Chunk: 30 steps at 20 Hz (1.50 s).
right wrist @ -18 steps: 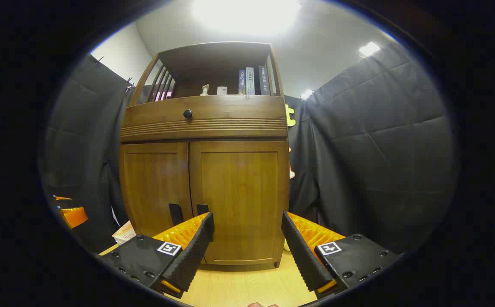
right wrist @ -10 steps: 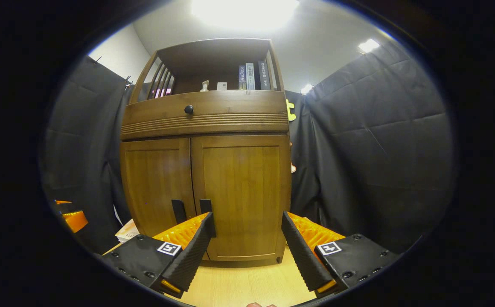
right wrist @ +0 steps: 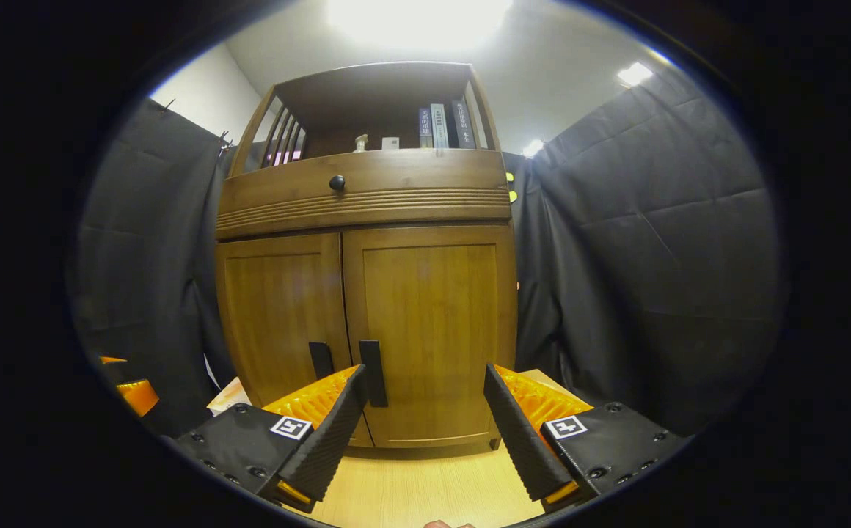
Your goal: Open the right door of the double-door shoe cabinet with the right hand, and open the left door with the left hand.
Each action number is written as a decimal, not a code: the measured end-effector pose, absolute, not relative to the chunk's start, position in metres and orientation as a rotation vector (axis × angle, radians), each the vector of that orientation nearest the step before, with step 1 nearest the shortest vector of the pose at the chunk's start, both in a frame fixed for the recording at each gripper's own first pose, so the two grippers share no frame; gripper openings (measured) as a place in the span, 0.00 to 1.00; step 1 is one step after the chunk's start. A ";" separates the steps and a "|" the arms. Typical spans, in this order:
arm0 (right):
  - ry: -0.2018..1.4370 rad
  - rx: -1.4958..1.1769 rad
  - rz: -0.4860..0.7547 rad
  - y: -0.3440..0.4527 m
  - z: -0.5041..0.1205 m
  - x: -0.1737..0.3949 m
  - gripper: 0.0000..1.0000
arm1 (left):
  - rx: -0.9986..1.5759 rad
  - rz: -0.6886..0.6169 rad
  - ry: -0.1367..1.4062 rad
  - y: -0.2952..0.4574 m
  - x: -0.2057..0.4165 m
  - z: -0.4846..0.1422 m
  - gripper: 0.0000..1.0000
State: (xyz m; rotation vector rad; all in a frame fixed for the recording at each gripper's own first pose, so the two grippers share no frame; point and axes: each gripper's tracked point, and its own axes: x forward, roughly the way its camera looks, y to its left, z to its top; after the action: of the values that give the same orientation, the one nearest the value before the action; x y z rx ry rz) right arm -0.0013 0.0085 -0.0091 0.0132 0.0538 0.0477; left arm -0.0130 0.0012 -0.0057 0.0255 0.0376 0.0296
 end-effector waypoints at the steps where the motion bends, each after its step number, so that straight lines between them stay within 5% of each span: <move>1: 0.061 0.014 0.053 0.010 -0.013 -0.001 1.00 | 0.021 0.035 0.037 0.001 -0.013 -0.006 0.95; 30: 0.223 -0.002 0.173 0.088 -0.090 0.180 0.95 | -0.074 0.306 0.189 0.019 0.006 -0.043 0.97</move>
State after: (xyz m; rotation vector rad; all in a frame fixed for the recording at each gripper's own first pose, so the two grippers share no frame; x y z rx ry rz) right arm 0.1802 0.0883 -0.0898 -0.0019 0.2231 0.1728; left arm 0.0064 0.0190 -0.0428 -0.0736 0.1892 0.3056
